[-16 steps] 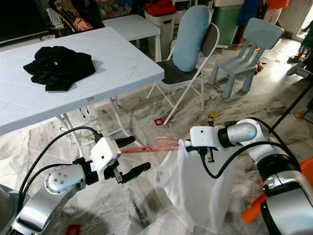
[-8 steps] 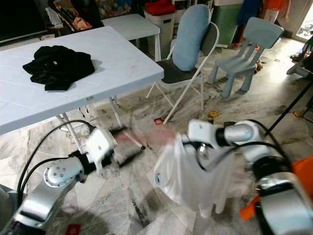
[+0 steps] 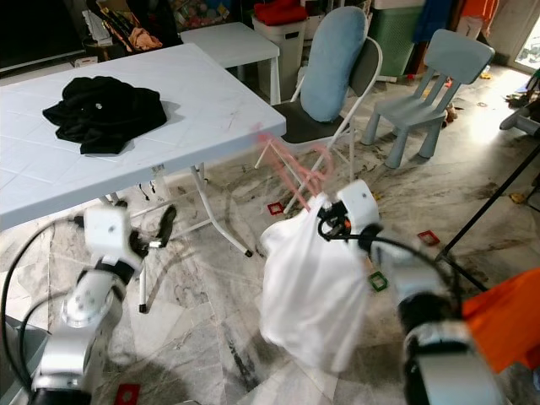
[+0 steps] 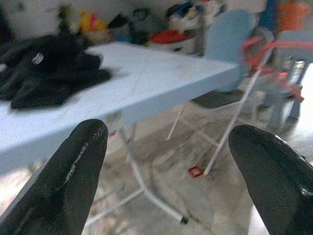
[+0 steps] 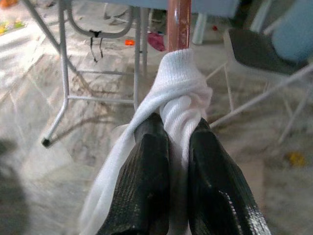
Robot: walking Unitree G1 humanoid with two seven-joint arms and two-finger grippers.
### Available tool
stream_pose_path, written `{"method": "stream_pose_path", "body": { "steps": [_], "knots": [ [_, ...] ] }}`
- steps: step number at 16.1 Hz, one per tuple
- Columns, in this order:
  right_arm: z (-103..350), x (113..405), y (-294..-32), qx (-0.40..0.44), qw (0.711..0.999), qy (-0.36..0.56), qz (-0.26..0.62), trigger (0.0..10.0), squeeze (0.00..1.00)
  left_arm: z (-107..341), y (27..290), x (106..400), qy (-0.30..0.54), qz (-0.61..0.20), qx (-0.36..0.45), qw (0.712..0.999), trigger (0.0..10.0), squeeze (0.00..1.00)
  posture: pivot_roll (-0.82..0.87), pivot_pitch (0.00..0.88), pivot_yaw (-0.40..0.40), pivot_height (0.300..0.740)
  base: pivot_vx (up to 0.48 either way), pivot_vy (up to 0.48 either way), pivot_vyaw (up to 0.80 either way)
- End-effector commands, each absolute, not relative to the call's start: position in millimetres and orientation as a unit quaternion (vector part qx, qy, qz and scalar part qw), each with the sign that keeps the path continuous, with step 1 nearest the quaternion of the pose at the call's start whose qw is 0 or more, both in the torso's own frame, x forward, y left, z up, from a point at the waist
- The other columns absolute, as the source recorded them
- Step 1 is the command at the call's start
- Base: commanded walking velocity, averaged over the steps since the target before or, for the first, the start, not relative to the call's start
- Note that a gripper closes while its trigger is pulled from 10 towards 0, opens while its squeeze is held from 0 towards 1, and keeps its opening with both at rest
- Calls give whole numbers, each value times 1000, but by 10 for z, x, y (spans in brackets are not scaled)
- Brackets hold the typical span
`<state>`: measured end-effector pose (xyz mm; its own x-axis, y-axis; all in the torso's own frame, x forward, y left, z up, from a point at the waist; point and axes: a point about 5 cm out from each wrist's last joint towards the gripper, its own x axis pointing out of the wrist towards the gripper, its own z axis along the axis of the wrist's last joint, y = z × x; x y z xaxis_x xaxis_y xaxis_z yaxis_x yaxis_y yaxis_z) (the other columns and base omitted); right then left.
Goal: Hang hanger
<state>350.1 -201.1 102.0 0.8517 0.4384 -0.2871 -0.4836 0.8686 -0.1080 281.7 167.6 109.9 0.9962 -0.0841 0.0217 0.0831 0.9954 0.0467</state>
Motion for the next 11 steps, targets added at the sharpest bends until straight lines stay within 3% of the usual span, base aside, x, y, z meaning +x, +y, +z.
{"method": "stream_pose_path", "body": {
  "steps": [1,4,11],
  "knots": [
    [1193,3560,-1998,-78,967,91,225,10000,0,1088,1710,2810,-15,-27,24,999,10000,0,-95,0,22,740,0,0,0],
    [1101,3519,-2039,-19,985,113,132,10000,0,982,1731,2795,-3,4,15,1000,10000,0,-90,0,25,740,0,0,0],
    [1009,3412,-2121,-13,986,144,80,10000,0,900,1778,2772,-2,47,21,999,10000,0,-91,0,24,740,0,0,0]
  ]
}}
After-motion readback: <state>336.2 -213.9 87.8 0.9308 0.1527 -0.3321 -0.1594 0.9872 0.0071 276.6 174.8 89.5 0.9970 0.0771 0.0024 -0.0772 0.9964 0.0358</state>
